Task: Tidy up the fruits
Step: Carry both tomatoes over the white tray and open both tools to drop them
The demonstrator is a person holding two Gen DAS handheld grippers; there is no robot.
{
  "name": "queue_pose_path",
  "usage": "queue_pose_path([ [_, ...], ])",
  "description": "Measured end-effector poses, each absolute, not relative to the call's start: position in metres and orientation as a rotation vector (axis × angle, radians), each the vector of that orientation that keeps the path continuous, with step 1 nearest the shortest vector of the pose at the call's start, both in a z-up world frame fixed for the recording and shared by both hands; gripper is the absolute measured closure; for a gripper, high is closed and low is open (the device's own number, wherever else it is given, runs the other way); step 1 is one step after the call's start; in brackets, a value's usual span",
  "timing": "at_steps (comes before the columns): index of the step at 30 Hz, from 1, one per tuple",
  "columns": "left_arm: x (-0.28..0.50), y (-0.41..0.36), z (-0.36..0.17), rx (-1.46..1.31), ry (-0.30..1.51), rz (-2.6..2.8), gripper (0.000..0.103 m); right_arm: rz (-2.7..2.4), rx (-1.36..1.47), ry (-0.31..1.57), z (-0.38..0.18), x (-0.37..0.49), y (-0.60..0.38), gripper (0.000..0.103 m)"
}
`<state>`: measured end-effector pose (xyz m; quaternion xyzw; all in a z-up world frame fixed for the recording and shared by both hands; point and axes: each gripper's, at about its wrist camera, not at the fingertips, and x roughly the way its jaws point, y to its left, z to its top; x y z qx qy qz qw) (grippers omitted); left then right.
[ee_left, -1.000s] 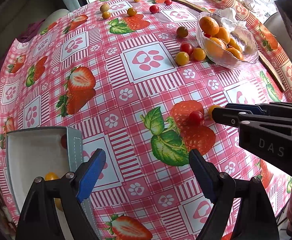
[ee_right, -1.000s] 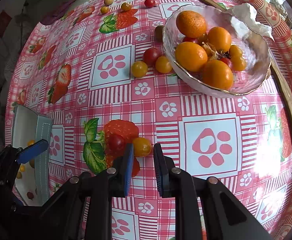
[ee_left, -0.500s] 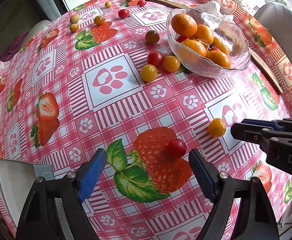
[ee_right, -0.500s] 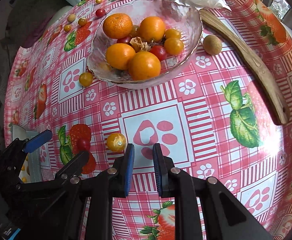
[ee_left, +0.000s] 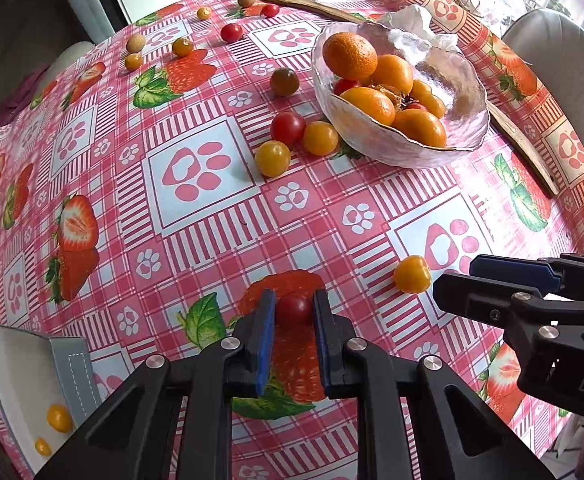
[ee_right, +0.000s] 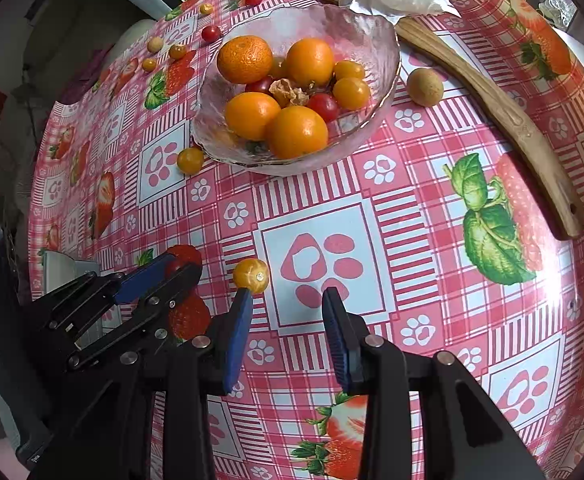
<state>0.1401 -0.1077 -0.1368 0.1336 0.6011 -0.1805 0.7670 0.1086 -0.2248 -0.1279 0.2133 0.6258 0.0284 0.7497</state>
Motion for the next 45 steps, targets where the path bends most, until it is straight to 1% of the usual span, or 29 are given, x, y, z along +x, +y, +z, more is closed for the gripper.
queue_pose_path([
  [7,0.141,-0.081,-0.136,0.217,1.339,-0.369,0.083,0.086,0.396,1.377,-0.136,0.124,-0.199,0.064],
  [9,0.143,-0.079,-0.135,0.194,1.346,-0.366,0.083,0.07,0.33,1.383,-0.135,0.128,-0.191,0.079],
  [10,0.143,-0.077,-0.135,0.18,1.348,-0.363,0.083,0.066,0.317,1.393,-0.135,0.128,-0.189,0.082],
  [15,0.146,-0.066,-0.134,0.112,1.36,-0.37,0.083,0.047,0.363,1.394,-0.13,0.119,-0.201,0.082],
  [20,0.131,-0.044,-0.12,0.084,1.361,-0.37,0.083,0.044,0.395,1.393,-0.123,0.105,-0.215,0.082],
  [31,0.09,-0.009,-0.07,0.015,1.331,-0.283,0.083,0.114,0.4,1.404,-0.103,0.081,-0.215,0.082],
  [37,0.065,0.024,-0.059,-0.068,1.306,-0.187,0.083,0.204,0.316,1.429,-0.088,0.073,-0.183,0.082],
  [45,0.037,0.123,-0.07,-0.058,1.344,-0.094,0.083,0.275,0.289,1.423,-0.073,0.068,-0.1,0.081],
])
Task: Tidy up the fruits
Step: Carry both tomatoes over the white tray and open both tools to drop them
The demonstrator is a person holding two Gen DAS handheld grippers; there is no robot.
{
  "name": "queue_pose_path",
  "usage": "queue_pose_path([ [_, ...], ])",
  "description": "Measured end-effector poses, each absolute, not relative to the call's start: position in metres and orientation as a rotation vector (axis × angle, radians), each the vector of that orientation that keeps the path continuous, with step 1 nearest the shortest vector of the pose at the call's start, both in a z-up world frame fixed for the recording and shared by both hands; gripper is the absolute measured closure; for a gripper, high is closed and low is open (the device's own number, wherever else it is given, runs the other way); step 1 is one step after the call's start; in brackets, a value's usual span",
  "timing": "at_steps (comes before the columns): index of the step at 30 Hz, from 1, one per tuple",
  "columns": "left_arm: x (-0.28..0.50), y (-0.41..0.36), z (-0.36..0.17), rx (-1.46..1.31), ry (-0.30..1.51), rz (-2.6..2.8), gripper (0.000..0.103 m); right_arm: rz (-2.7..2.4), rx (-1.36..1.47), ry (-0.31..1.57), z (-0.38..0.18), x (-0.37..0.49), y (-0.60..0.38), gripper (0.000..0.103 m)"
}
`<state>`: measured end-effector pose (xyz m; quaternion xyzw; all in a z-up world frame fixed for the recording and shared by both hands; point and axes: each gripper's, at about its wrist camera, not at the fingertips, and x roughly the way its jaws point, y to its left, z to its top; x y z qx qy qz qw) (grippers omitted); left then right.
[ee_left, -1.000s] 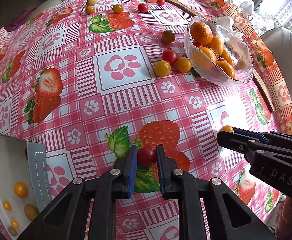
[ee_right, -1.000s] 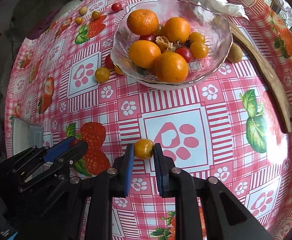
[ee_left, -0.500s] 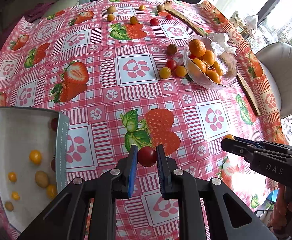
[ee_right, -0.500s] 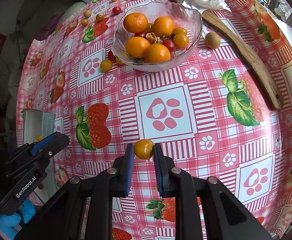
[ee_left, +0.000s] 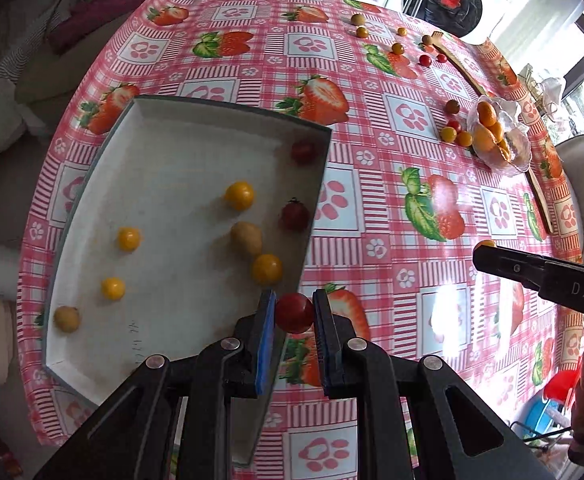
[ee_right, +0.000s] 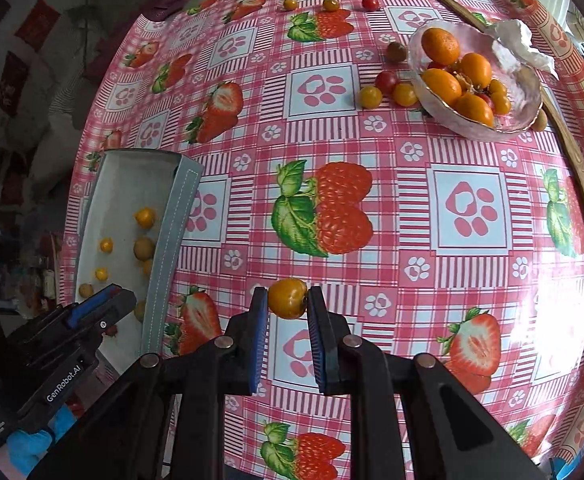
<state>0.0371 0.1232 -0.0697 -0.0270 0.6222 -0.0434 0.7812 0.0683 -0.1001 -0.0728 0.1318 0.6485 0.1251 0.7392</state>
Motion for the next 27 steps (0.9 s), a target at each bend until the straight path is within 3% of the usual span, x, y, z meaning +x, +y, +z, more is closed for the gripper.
queue_pose_path([
  [11,0.008,0.24,-0.107,-0.046,1.419,0.058,0.083,0.406,0.206,1.489,-0.085,0.066,0.058,0.081],
  [20,0.006,0.246,-0.131,-0.026,1.442,0.039,0.083,0.399,0.056,1.576,-0.13,0.074,0.122,0.08],
  [27,0.006,0.236,-0.133,-0.011,1.451,0.03,0.082,0.4,-0.004,1.566,-0.129,0.081,0.138,0.076],
])
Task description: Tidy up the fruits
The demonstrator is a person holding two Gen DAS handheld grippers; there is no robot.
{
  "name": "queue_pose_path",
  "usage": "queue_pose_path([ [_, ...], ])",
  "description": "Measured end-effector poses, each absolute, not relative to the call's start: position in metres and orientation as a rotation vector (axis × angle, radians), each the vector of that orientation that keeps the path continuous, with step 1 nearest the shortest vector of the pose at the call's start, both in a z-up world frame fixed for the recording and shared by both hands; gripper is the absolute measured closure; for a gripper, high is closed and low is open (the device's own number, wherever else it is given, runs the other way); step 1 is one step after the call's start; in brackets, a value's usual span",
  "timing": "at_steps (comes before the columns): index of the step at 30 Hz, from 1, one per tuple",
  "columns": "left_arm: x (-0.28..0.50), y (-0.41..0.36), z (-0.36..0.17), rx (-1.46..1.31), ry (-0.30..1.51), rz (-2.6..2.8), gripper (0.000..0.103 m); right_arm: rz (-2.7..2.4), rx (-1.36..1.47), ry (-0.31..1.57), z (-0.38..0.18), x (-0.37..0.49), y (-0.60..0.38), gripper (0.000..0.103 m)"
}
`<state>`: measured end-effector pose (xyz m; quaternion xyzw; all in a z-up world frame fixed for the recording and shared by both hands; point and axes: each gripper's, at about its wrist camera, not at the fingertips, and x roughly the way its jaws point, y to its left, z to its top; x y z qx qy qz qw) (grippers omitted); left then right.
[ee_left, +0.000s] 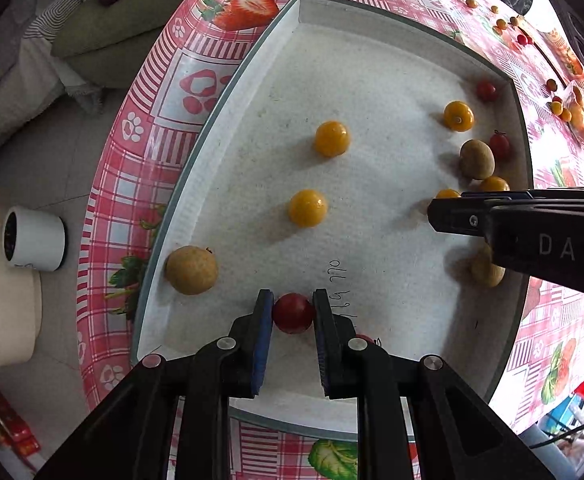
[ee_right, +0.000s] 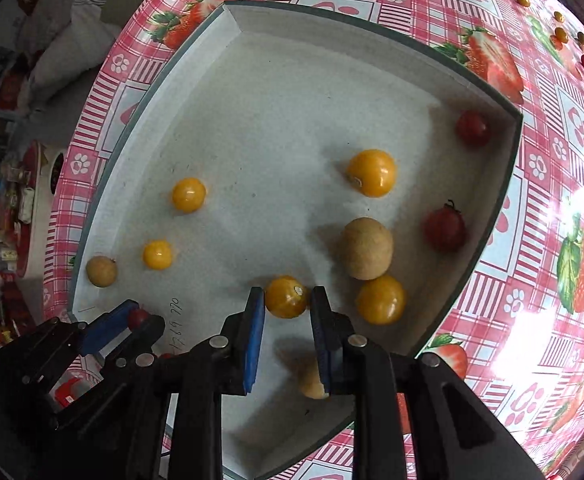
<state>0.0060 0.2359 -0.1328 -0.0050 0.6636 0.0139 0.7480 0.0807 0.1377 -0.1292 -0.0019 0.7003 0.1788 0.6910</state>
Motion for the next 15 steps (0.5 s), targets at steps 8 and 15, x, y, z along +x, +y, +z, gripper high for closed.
queue_pose_path([
  [8,0.008,0.227,-0.113,0.003,1.434,0.05,0.024,0.412,0.026,1.556,-0.1,0.079,0.123,0.034],
  [15,-0.008,0.211,-0.073,0.066,1.389,0.023,0.0,0.369,-0.005,1.516,-0.06,0.063,0.096,0.016],
])
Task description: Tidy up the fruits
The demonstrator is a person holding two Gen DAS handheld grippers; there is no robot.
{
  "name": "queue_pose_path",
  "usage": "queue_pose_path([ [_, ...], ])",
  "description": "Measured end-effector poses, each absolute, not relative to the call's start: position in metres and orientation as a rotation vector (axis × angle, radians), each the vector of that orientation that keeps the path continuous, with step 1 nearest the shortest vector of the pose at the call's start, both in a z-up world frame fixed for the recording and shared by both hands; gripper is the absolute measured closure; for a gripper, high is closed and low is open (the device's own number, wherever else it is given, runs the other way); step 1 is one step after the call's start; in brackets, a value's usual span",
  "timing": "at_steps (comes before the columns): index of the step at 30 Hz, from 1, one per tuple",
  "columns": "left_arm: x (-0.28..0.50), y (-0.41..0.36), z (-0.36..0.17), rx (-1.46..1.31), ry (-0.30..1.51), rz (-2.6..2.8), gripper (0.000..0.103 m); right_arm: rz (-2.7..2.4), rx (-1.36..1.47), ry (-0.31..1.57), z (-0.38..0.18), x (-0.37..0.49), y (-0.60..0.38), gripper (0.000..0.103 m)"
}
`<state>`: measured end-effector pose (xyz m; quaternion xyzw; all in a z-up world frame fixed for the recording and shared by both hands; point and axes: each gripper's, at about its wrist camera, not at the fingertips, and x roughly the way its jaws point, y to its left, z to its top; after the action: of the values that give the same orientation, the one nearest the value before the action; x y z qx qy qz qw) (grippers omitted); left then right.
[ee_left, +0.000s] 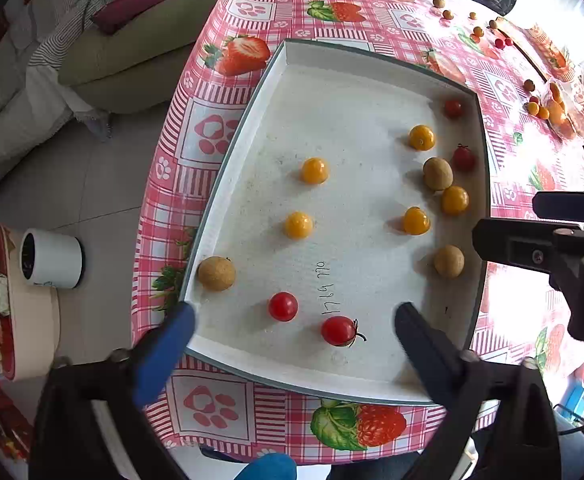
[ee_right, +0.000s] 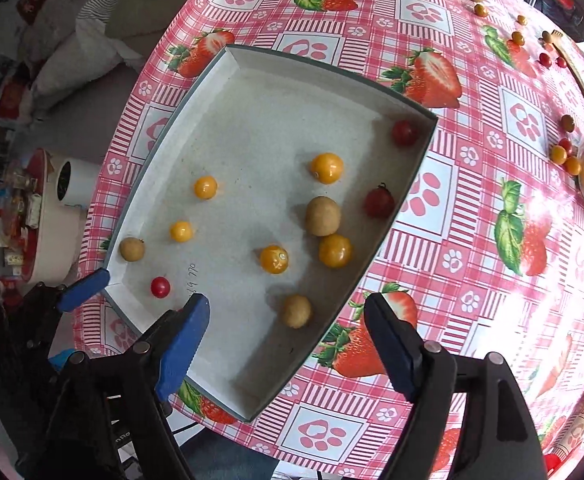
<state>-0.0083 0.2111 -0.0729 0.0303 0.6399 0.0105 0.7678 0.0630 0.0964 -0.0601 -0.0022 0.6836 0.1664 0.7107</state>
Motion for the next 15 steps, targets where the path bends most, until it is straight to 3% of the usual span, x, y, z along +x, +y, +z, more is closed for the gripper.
queue_pose_path([
  [2,-0.011,0.208,-0.063,0.061,1.386,0.006,0.0,0.36,-0.026,1.491,-0.046,0.057,0.084,0.0],
  [15,-0.005,0.216,0.002,0.01,1.324,0.019,0.0,0.385,-0.19,1.367,0.026,0.042,0.07,0.0],
])
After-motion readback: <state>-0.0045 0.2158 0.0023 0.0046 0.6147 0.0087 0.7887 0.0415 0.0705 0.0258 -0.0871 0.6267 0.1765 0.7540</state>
